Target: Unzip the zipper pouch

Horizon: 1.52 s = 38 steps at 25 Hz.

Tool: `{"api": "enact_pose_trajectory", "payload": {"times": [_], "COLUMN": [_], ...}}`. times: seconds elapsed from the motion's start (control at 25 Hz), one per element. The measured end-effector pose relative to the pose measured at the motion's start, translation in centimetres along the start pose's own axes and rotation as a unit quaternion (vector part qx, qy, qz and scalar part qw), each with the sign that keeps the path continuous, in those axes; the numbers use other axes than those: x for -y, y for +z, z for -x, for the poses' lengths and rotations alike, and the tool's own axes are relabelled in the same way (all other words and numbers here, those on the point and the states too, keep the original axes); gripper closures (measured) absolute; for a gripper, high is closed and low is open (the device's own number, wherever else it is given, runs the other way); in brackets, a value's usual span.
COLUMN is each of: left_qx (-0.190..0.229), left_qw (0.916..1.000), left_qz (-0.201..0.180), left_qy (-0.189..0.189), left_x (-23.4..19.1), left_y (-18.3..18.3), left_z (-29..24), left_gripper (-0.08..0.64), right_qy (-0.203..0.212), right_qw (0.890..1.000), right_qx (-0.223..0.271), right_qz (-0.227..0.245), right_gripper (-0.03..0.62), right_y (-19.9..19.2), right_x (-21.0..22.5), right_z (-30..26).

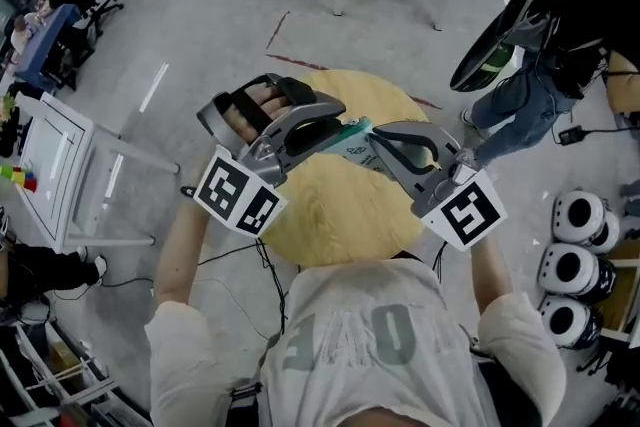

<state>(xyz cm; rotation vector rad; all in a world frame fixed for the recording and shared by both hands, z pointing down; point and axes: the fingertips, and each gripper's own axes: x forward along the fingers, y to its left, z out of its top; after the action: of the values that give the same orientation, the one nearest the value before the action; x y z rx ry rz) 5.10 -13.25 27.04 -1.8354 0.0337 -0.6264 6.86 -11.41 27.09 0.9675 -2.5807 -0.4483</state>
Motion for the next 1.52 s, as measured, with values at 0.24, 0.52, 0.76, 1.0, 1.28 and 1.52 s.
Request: {"api": "enact_pose_trajectory", "payload": {"times": [0.24, 0.52, 0.76, 1.0, 1.28, 1.52], "left_qx": [0.007, 0.018, 0.013, 0.014, 0.009, 0.005], "left_qw": [0.9993, 0.9984, 0.9986, 0.9987, 0.9988, 0.9989], "left_qz": [-0.031, -0.043, -0.045, -0.042, -0.035, -0.028], "left_qy": [-0.021, -0.032, -0.026, -0.026, -0.032, -0.038], "left_x": [0.9, 2.1, 1.8, 1.7, 2.4, 3.0], "left_y": [0.4, 1.0, 0.6, 0.8, 1.0, 1.0], "left_z": [-0.6, -1.0, -1.4, -0.9, -0.5, -0.1], "left_gripper": [0.439, 0.511, 0.532, 0.533, 0.532, 0.534], "right_qy": [0.039, 0.043, 0.052, 0.063, 0.123, 0.097], "right_qw": [0.998, 0.998, 0.997, 0.993, 0.98, 0.986], "right_qx": [-0.041, -0.047, -0.043, -0.003, 0.002, 0.006], "right_qz": [0.007, -0.004, -0.032, -0.099, -0.154, -0.134], "right_gripper": [0.56, 0.56, 0.558, 0.428, 0.523, 0.548], "right_y": [-1.4, -1.7, -2.8, -2.2, -2.2, -2.1], "right_x": [-0.9, -0.5, -0.7, -0.1, -1.4, -1.4], "right_z": [-0.3, -0.1, -0.5, -1.0, -1.5, -1.3]}}
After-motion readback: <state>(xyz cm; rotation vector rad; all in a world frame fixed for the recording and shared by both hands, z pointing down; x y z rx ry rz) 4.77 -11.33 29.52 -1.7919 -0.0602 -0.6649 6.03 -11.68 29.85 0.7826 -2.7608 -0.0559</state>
